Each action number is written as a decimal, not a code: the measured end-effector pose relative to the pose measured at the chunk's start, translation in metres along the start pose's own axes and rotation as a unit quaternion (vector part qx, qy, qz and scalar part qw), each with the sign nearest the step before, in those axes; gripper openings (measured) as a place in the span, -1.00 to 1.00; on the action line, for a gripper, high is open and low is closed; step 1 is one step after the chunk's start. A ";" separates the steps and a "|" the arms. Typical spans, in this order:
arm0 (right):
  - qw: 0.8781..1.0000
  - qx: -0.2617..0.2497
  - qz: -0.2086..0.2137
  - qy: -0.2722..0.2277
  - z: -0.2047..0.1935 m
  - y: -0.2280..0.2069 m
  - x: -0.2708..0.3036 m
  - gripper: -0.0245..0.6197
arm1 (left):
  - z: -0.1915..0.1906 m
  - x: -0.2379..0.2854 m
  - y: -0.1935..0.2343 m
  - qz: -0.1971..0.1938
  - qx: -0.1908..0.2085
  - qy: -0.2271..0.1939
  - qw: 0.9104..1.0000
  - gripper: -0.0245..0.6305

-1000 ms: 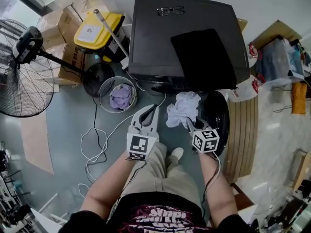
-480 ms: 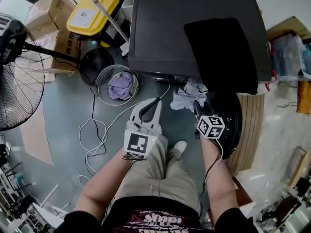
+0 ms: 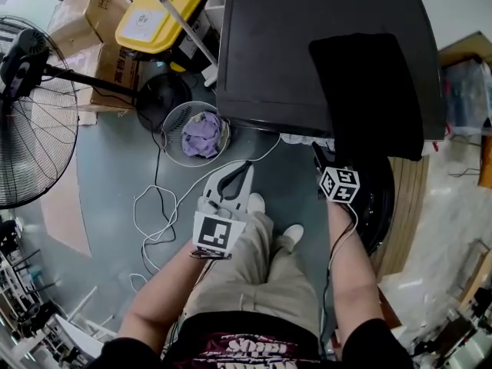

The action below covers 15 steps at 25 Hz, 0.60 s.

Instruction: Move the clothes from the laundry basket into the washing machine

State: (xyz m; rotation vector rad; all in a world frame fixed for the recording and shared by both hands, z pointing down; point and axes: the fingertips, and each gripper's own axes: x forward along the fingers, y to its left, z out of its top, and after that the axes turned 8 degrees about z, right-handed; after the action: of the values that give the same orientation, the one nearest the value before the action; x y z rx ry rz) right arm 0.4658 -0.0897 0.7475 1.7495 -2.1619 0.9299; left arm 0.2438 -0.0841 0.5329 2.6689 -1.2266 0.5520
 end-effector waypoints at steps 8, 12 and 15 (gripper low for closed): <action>0.999 -0.028 0.023 0.039 0.016 0.015 -0.027 0.08 | 0.024 0.004 -0.021 0.004 -0.028 -0.005 1.000 -0.91; 0.998 -0.033 0.026 0.056 0.016 0.022 -0.051 -0.15 | 0.042 0.000 -0.034 0.003 -0.022 -0.016 1.000 -0.91; 0.997 -0.041 0.025 0.059 0.022 0.029 -0.074 -0.60 | 0.052 -0.007 -0.041 0.003 -0.032 -0.021 0.999 -0.91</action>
State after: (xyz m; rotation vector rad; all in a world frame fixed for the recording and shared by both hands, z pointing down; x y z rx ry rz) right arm 0.4637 -0.0400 0.6810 1.5686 -2.1461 0.9170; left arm 0.2843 -0.0672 0.4828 2.6369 -1.2425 0.4526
